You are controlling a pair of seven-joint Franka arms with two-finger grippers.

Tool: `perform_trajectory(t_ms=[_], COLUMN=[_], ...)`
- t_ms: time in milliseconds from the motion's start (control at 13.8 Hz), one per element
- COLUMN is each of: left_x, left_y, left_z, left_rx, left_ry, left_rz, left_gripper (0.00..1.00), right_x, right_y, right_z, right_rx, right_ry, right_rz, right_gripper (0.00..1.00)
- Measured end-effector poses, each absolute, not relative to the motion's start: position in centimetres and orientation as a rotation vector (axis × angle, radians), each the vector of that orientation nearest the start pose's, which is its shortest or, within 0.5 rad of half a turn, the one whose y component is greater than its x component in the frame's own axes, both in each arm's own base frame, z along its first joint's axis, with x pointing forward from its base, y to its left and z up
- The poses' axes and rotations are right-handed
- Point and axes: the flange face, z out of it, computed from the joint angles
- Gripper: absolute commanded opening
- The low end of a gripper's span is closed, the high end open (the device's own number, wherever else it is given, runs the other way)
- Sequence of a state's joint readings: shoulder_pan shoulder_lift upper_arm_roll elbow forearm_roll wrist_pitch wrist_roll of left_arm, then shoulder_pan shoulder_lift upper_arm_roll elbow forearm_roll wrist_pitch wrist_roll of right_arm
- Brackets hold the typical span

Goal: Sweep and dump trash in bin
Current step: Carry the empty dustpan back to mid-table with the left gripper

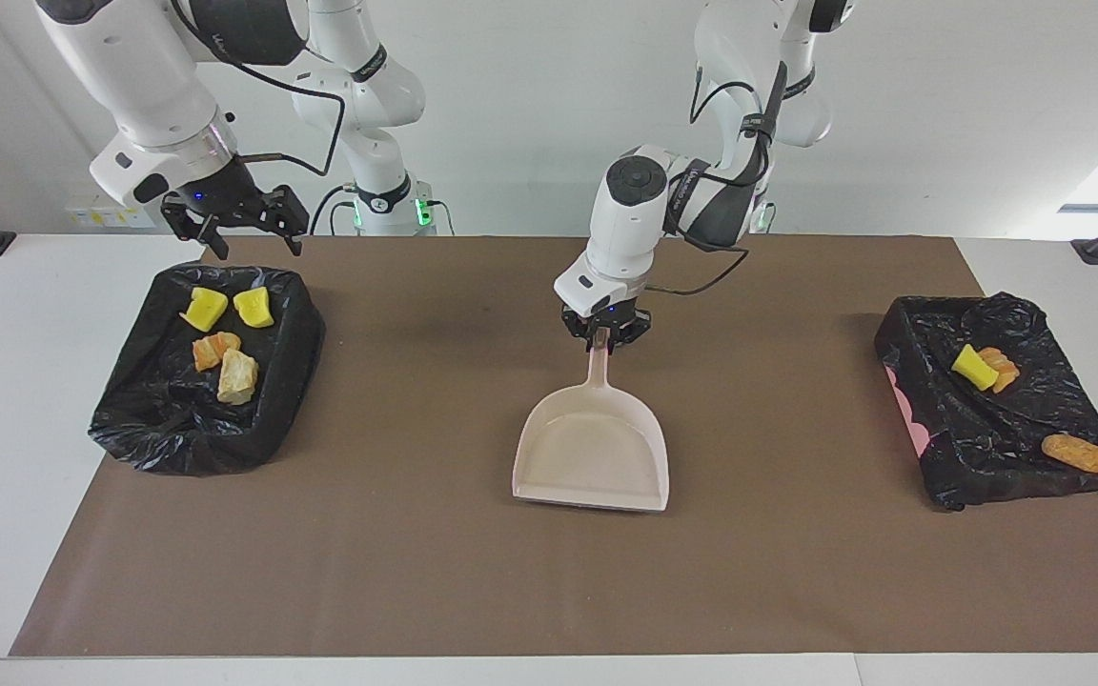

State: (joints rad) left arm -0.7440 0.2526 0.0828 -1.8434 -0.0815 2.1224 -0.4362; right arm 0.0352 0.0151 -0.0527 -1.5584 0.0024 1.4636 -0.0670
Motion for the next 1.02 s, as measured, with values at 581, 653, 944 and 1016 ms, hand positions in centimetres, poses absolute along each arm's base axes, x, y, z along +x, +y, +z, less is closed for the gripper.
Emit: perform_trajectory(t_ms=[581, 653, 944, 1016], left_x=[48.5, 48.4, 48.1, 48.1], left_y=[-38.4, -38.3, -38.2, -38.2], left_z=[37.5, 37.3, 36.6, 36.5], left_rx=[-3.201, -3.201, -3.203, -3.208], left_ry=[0.299, 0.297, 0.292, 0.291], left_rz=[-0.002, 0.004, 0.014, 0.014], left_gripper=[0.00, 0.00, 0.00, 0.00], right_x=[54.7, 54.7, 54.7, 54.7], right_y=[-0.9, -0.9, -0.9, -0.9], right_z=[61.3, 61.3, 61.3, 61.3], right_rx=[-3.130, -3.130, -3.130, -3.130], right_ry=[-0.078, -0.078, -0.077, -0.077], right_rz=[0.173, 0.173, 0.173, 0.173], right_gripper=[1.00, 1.00, 1.00, 1.00])
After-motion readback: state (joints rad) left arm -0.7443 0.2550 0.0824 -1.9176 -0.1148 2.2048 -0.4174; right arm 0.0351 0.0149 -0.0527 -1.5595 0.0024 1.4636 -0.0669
